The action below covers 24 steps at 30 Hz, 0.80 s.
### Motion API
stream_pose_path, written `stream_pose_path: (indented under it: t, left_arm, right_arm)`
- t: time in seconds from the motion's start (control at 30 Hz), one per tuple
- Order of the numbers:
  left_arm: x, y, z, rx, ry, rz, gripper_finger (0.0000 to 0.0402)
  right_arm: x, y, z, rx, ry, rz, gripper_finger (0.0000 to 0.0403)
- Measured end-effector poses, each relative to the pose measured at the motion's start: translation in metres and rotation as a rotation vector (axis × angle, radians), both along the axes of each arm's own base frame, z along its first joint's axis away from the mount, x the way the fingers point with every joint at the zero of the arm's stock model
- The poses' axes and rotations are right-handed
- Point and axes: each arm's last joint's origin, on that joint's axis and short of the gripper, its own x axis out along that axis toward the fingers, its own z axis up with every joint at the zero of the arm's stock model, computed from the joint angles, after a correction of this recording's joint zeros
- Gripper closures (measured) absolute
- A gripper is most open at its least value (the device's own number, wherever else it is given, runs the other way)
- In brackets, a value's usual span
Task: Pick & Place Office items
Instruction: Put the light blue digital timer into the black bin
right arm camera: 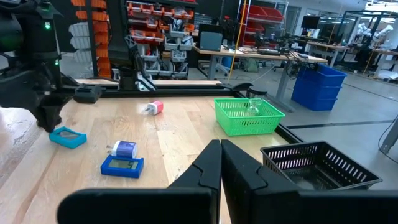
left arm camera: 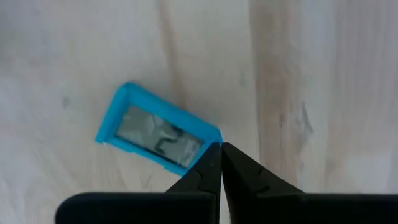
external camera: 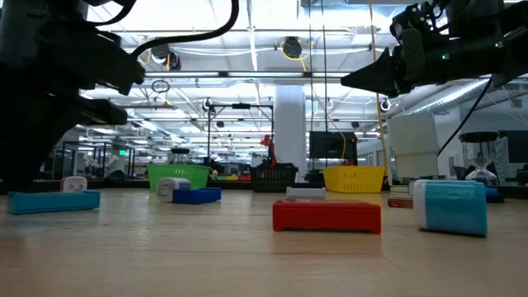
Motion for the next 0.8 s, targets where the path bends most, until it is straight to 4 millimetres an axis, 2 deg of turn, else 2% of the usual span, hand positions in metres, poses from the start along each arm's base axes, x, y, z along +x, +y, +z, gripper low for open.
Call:
stream_pose_path:
  t: [0.13,0.27,0.57,0.7,0.8]
  left_arm:
    - [0.004,0.009,0.0,0.037,-0.002,0.229,0.0366]
    - [0.008,0.017,0.0,-0.003,0.03,0.38,0.0313]
    - [0.012,0.026,0.0,0.01,0.031,0.562,0.0162]
    - [0.012,0.028,-0.003,0.023,0.019,0.605,0.0119]
    - [0.008,0.029,-0.012,0.006,0.022,0.634,0.0106]
  right_arm:
    - [0.0,0.0,0.0,0.0,0.0,0.0,0.0403]
    - [0.0,0.0,0.0,0.0,0.0,0.0,0.0403]
    - [0.0,0.0,0.0,0.0,0.0,0.0,0.0403]
    - [0.0,0.0,0.0,0.0,0.0,0.0,0.0403]
    - [0.0,0.0,0.0,0.0,0.0,0.0,0.0403]
